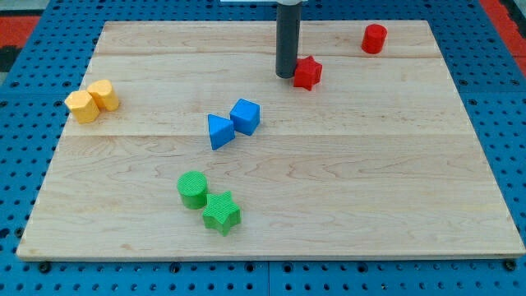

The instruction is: Push the red star into the red circle

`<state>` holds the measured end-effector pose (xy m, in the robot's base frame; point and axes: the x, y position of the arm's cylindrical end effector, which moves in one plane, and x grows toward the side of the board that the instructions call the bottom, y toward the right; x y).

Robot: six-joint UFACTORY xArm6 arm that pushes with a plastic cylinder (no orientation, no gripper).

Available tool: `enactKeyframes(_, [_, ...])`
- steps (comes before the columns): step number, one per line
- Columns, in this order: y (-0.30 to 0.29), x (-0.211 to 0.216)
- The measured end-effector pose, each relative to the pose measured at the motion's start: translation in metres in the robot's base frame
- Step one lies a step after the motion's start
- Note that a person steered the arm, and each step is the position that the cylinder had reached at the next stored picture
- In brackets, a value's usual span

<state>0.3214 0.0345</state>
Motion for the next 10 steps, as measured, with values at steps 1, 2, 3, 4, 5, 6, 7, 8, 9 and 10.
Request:
enactKeyframes(1, [0.024,0.004])
enactKeyframes(2, [0.075,0.000])
enactKeyframes(3, [0.095,0.005])
enactKeyframes(4, [0.084,0.042])
enactKeyframes(5, [0.094,0.036])
enactKeyframes(6, [0.094,0.002])
enactKeyframes(7, [0.105,0.004])
enactKeyframes(8, [0.097,0.037])
enactKeyframes(9, [0.126,0.034])
enactKeyframes(10, [0.130,0.018])
